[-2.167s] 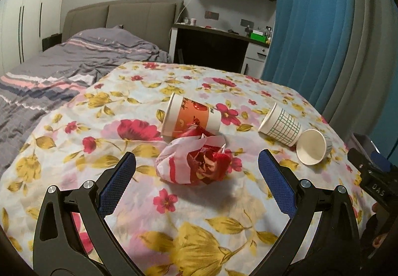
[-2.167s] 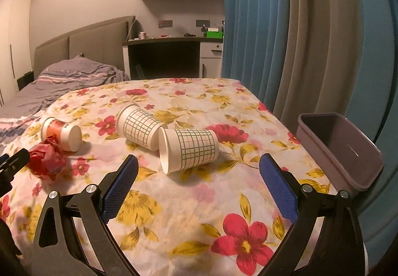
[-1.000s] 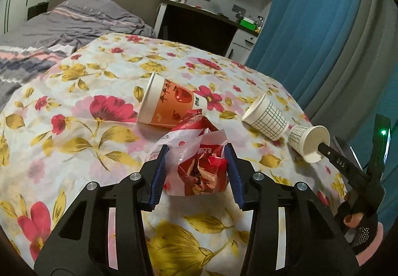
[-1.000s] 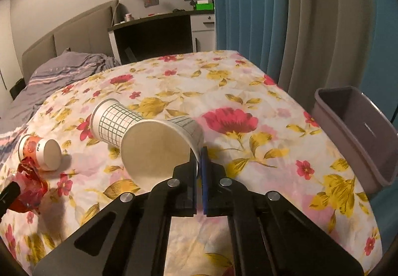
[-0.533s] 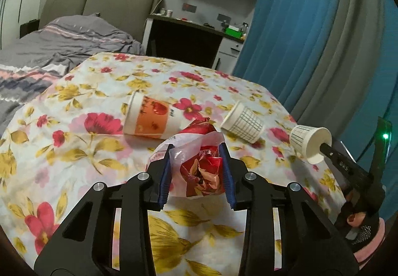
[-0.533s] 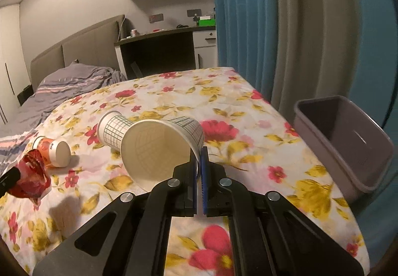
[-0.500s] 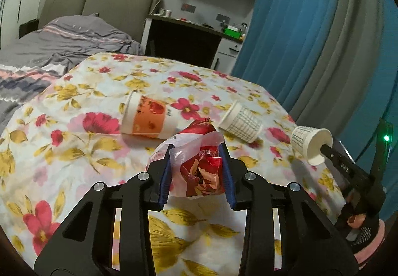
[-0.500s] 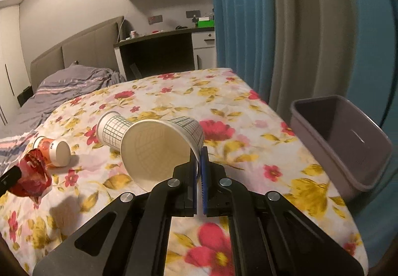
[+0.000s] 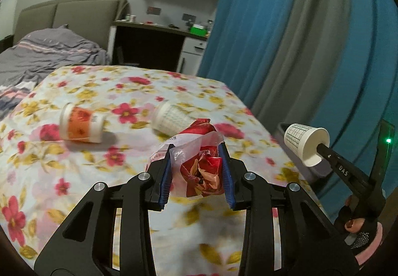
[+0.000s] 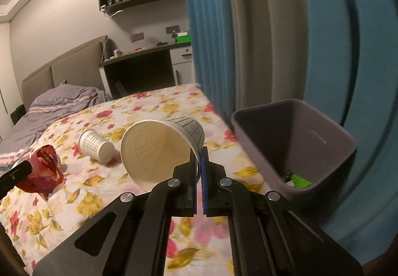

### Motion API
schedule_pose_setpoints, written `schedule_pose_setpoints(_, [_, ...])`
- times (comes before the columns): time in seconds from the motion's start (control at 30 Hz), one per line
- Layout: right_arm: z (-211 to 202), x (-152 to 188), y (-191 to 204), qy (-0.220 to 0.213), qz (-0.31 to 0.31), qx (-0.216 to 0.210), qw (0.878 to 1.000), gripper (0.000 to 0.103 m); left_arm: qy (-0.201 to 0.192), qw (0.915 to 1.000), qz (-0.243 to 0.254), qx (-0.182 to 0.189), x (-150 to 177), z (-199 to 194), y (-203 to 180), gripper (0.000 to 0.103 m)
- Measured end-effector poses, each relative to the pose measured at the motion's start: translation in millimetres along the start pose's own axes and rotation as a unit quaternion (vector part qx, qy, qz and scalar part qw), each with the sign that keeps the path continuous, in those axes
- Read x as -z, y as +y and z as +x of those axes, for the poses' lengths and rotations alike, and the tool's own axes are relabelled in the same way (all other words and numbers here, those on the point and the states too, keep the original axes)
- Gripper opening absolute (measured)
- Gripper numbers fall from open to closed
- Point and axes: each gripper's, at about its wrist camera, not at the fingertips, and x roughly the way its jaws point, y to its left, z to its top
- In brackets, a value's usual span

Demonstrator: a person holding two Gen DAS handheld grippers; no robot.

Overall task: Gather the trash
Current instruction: 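Carry the grid cup and red-and-white bag over the gray bin with both tools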

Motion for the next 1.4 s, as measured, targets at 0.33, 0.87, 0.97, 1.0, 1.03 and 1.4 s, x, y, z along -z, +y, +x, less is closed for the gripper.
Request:
schedule_pose_setpoints(0.33, [-11.7, -13.4, -48.3, -0.023, 0.025, 0.025, 0.999, 0.004, 0.002, 0.9981, 0.044, 0.043, -12.7, 27.8, -73.6, 0.034])
schedule_pose_setpoints(0.87, [-0.7, -23.8, -130.8, -0.036, 0.059, 0.091, 0.993, 0.004, 0.018, 0.9884, 0.077, 0.129, -24.4, 90.4, -169.4, 0.034])
schedule_pose_setpoints(0.97, [12.7, -25.8, -140.2, -0.026, 0.071, 0.084, 0.994, 0.004, 0.028, 0.987, 0.076, 0.139, -30.6, 106.3, -180.3, 0.034])
schedule_pose_setpoints(1.0, [14.5, -26.1, -141.6, -0.026, 0.072, 0.083, 0.994, 0.004, 0.031, 0.9861, 0.074, 0.145, -32.7, 111.6, -184.5, 0.034])
schedule_pose_setpoints(1.03, [17.1, -25.9, -143.0, -0.025, 0.073, 0.083, 0.994, 0.004, 0.036, 0.9845, 0.077, 0.153, -34.2, 117.3, -189.9, 0.034])
schedule_pose_setpoints(1.4, [44.4, -14.0, -171.1, 0.012, 0.07, 0.106, 0.992, 0.004, 0.064, 0.9721, 0.116, 0.193, -22.7, 172.3, -246.9, 0.034])
